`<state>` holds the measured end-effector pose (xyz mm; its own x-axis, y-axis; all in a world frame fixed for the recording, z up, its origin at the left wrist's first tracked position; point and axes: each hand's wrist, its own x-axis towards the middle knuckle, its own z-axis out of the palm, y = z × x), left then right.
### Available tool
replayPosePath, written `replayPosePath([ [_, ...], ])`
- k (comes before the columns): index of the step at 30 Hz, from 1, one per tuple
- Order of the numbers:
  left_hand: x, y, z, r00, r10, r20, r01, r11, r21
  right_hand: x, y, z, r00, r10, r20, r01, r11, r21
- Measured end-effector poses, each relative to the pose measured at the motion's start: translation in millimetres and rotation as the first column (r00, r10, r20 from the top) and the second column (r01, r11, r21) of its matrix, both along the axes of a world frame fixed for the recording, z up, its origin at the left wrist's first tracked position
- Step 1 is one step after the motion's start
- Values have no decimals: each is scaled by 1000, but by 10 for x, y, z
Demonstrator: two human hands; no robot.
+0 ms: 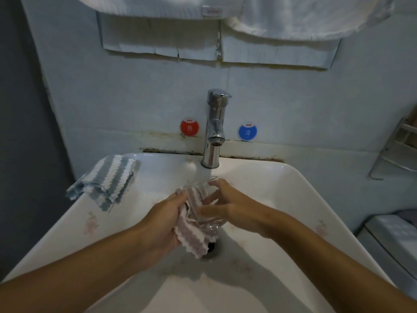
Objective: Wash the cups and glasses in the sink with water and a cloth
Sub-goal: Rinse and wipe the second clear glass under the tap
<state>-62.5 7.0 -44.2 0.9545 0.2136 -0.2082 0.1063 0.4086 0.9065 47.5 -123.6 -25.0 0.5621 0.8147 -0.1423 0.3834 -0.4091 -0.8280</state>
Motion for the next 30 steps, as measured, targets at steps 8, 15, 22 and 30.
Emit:
replayPosePath([
  [8, 34, 14, -10, 1000, 25, -6, -26, 996, -83, 2, 0, 20, 962, -142, 235, 131, 989, 62],
  [15, 32, 6, 64, 998, 56, -16, -58, 972, -226, -71, 29, 17, 840, -270, 471, 167, 954, 249],
  [22, -2, 94, 46, 995, 57, -82, -80, 947, -310, -145, 66, -11, 951, -165, 260, 27, 886, 464],
  [30, 24, 16, 74, 984, 124, -127, -153, 958, -244, -76, 52, -12, 928, -239, 285, 85, 882, 463],
])
